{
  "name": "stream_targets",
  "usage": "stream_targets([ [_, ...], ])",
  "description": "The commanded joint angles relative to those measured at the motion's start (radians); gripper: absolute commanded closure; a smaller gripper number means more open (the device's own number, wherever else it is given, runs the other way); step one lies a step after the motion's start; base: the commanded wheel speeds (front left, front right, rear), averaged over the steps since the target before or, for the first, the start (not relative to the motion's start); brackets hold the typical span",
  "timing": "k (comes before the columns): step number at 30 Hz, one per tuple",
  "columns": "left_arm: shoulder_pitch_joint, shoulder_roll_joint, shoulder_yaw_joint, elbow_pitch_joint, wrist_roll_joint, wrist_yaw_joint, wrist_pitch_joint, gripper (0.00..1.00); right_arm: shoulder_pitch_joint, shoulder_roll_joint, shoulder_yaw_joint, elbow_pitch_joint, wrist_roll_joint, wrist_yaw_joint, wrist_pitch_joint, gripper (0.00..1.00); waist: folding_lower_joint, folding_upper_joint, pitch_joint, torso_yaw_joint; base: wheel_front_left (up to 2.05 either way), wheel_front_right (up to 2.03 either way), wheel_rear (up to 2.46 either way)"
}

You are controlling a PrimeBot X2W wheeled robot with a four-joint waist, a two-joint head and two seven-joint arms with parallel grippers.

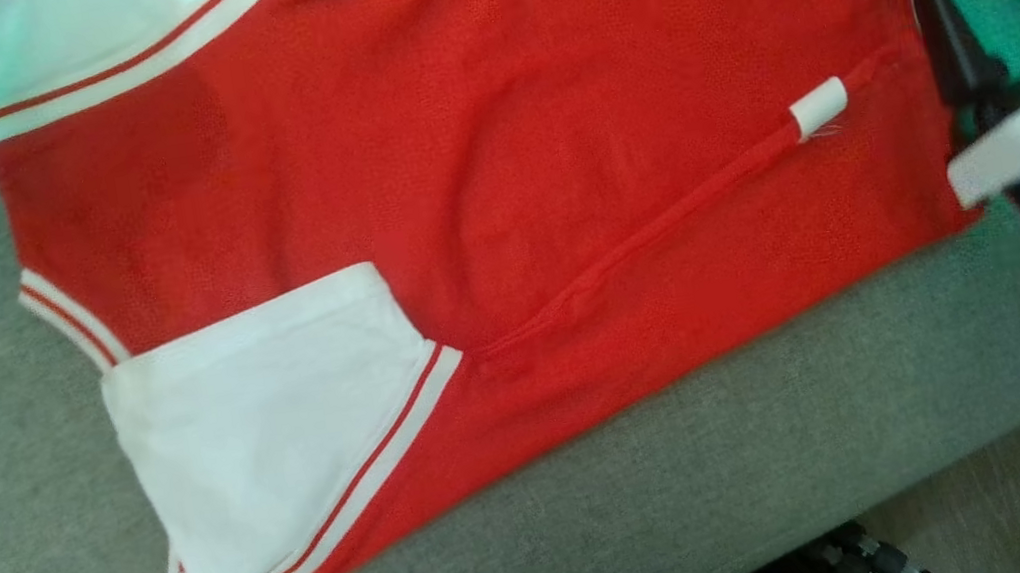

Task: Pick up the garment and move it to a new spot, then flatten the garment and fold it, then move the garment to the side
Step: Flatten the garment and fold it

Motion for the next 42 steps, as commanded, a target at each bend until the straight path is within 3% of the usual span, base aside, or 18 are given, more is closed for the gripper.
stream_targets([
  [1, -0.041, 0.035, 0.029, -0.04, -0.012, 0.002, -0.011, 1.0, -0.023, -0.032, 0.021, -0.018, 0.021, 0.007, 0.038, 0.0, 0.0, 0.0, -0.013, 0.018, 0.0, 0.0, 0.0],
  [12, -0.064, 0.048, -0.076, -0.162, -0.077, 0.002, -0.057, 1.0, -0.293, -0.052, 0.088, 0.234, 0.148, 0.007, 0.279, 0.0, 0.0, 0.0, -0.028, 0.088, 0.0, 0.0, 0.0],
  [20, -0.092, 0.04, -0.135, -0.175, -0.112, 0.002, -0.105, 1.0, -0.41, -0.062, 0.122, 0.363, 0.183, 0.007, 0.347, 0.0, 0.0, 0.0, -0.032, 0.118, 0.0, 0.0, 0.0],
  [24, -0.105, 0.032, -0.164, -0.163, -0.124, 0.002, -0.126, 1.0, -0.433, -0.068, 0.141, 0.394, 0.198, 0.007, 0.348, 0.24, 0.0, 0.0, -0.035, 0.125, 0.0, 0.0, 0.0],
  [28, -0.113, 0.028, -0.187, -0.154, -0.134, 0.002, -0.14, 1.0, -0.448, -0.075, 0.154, 0.415, 0.196, 0.007, 0.345, 0.31, 0.0, 0.0, -0.04, 0.128, 0.0, 0.0, 0.0],
  [34, -0.126, 0.022, -0.226, -0.139, -0.155, 0.002, -0.164, 1.0, -0.462, -0.087, 0.171, 0.449, 0.195, 0.007, 0.343, 0.71, 0.0, 0.0, -0.05, 0.136, 0.0, 0.0, 0.0],
  [37, -0.131, 0.022, -0.241, -0.136, -0.162, 0.002, -0.174, 1.0, -0.467, -0.094, 0.179, 0.463, 0.19, 0.007, 0.344, 1.0, 0.0, 0.0, -0.053, 0.14, 0.0, 0.0, 0.0],
  [42, -0.139, 0.022, -0.259, -0.131, -0.167, 0.002, -0.197, 1.0, -0.482, -0.101, 0.171, 0.488, 0.168, 0.007, 0.316, 1.0, 0.0, 0.0, -0.056, 0.148, 0.0, 0.0, 0.0],
])
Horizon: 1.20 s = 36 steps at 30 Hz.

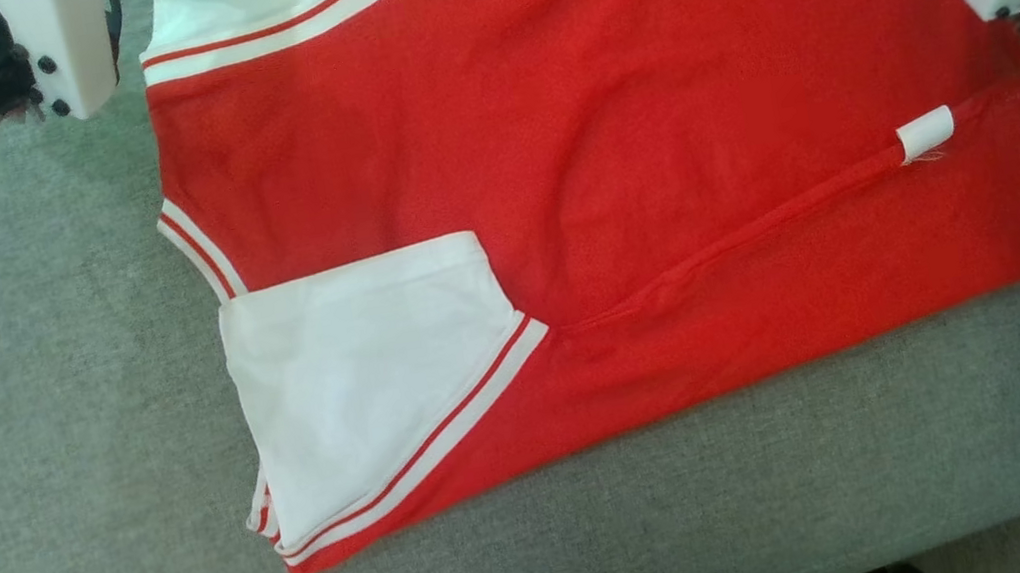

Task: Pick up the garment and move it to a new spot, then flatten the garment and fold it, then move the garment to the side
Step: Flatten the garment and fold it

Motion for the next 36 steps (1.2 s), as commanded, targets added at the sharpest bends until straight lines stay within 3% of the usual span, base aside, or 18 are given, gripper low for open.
stream_targets([
  [1, -0.067, 0.027, 0.044, -0.007, 0.0, 0.002, -0.019, 1.0, -0.018, -0.017, -0.008, -0.018, -0.016, 0.007, -0.024, 1.0, 0.0, 0.0, -0.002, 0.003, 0.0, 0.0, 0.0],
  [8, -0.097, 0.034, 0.029, 0.01, 0.06, 0.002, -0.136, 1.0, -0.052, -0.003, -0.066, 0.014, -0.032, 0.007, -0.094, 1.0, 0.0, 0.0, -0.017, 0.014, 0.0, 0.0, 0.0],
  [18, -0.127, 0.055, 0.021, -0.02, 0.045, 0.002, -0.283, 1.0, 0.003, -0.041, -0.122, -0.023, -0.005, 0.007, -0.1, 1.0, 0.0, 0.0, -0.053, 0.054, 0.0, 0.0, 0.0],
  [36, 0.202, 0.238, 0.014, -0.351, 0.021, 0.002, -0.463, 1.0, 0.333, -0.082, -0.244, -0.181, 0.027, 0.007, -0.087, 1.0, 0.0, 0.0, -0.181, 0.151, 0.0, 0.0, 0.0],
])
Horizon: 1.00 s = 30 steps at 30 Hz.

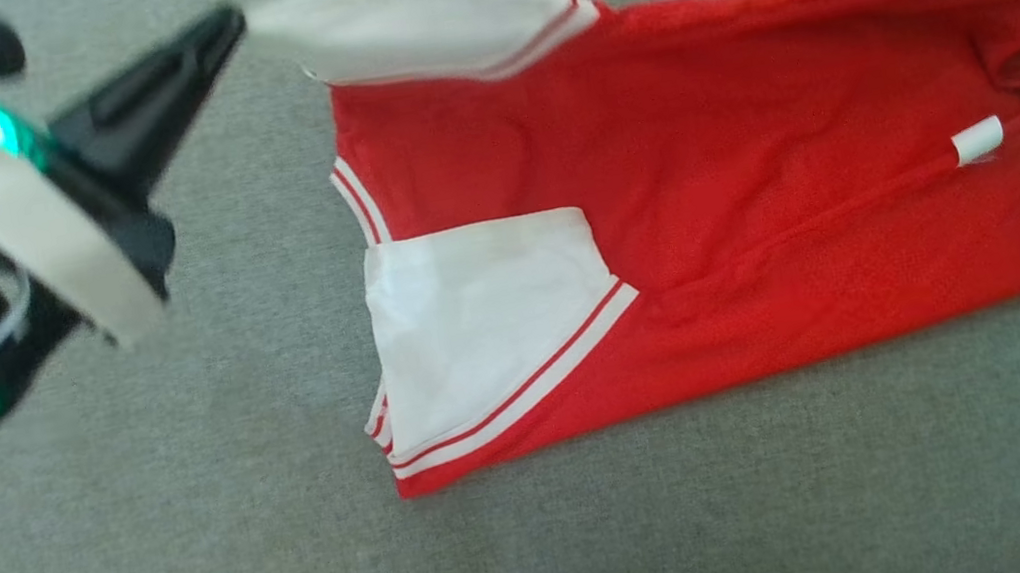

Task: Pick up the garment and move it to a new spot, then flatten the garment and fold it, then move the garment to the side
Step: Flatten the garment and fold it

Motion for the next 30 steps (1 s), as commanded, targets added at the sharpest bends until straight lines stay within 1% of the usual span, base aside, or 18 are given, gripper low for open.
stream_targets([
  [1, -0.019, 0.05, 0.052, -0.015, 0.012, 0.003, -0.015, 1.0, 0.015, -0.021, 0.002, -0.038, 0.006, 0.007, 0.001, 1.0, 0.0002, -0.0001, -0.007, 0.007, 0.0, 0.0, 0.0],
  [9, 0.174, 0.112, 0.052, -0.157, 0.054, 0.061, -0.112, 1.0, 0.146, -0.011, -0.05, -0.129, -0.005, 0.007, 0.016, 1.0, 0.0002, -0.0001, -0.026, 0.012, 0.0, 0.0, 0.0],
  [13, 0.265, 0.138, 0.052, -0.233, 0.068, 0.1, -0.124, 1.0, 0.207, 0.0, -0.077, -0.178, -0.013, 0.007, 0.025, 1.0, 0.0002, -0.0001, -0.029, 0.01, 0.0, 0.0, 0.0],
  [16, 0.318, 0.148, 0.052, -0.276, 0.102, 0.13, -0.111, 1.0, 0.253, 0.007, -0.1, -0.212, -0.023, 0.007, 0.031, 1.0, 0.0002, -0.0001, -0.027, 0.011, 0.0, 0.0, 0.0],
  [20, 0.391, 0.132, 0.052, -0.319, 0.122, 0.156, -0.107, 1.0, 0.313, 0.022, -0.124, -0.265, -0.044, 0.007, 0.048, 1.0, 0.0002, -0.0001, -0.022, 0.013, 0.0, 0.0, 0.0],
  [24, 0.456, 0.108, 0.052, -0.326, 0.136, 0.176, -0.106, 1.0, 0.356, 0.034, -0.148, -0.299, -0.057, 0.007, 0.063, 1.0, 0.0002, -0.0001, -0.019, 0.014, 0.0, 0.0, 0.0],
  [30, 0.515, 0.083, 0.053, -0.317, 0.126, 0.199, -0.156, 1.0, 0.395, 0.06, -0.192, -0.31, -0.079, 0.007, 0.088, 1.0, 0.0002, -0.0001, -0.016, 0.012, 0.0, 0.0, 0.0],
])
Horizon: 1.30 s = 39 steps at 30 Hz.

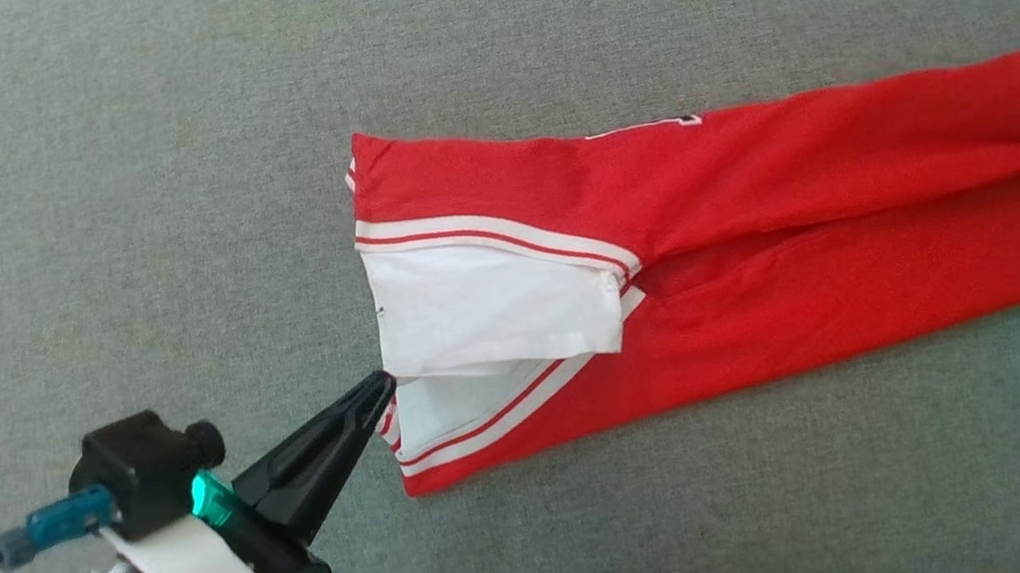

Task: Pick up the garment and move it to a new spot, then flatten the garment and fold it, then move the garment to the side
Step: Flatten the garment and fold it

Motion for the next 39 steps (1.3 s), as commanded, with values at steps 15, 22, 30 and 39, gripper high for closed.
stream_targets([
  [15, 0.101, -0.11, 0.096, 0.074, -0.001, 0.079, -0.116, 0.0, 0.054, 0.035, -0.047, -0.007, -0.027, 0.007, -0.096, 0.0, 0.0, 0.0, -0.048, 0.008, 0.0, 0.0, 0.0],
  [22, 0.309, -0.358, 0.408, 0.181, 0.25, 0.283, -0.131, 0.0, 0.148, 0.15, -0.102, -0.05, -0.048, 0.007, -0.246, 0.0, 0.0, 0.0, -0.111, 0.018, 0.0, 0.0, 0.0],
  [30, 0.555, -0.593, 0.703, 0.2, 0.63, 0.333, -0.131, 0.0, 0.148, 0.242, -0.2, -0.027, -0.082, 0.007, -0.309, 0.0, 0.0, 0.0, -0.165, 0.064, 0.0, 0.0, 0.0],
  [39, 0.665, -0.744, 0.843, 0.198, 0.816, 0.212, -0.131, 0.0, -0.05, 0.249, -0.4, 0.132, -0.237, 0.007, -0.225, 0.0, 0.0, 0.0, -0.157, 0.157, 0.0, 0.0, 0.0],
])
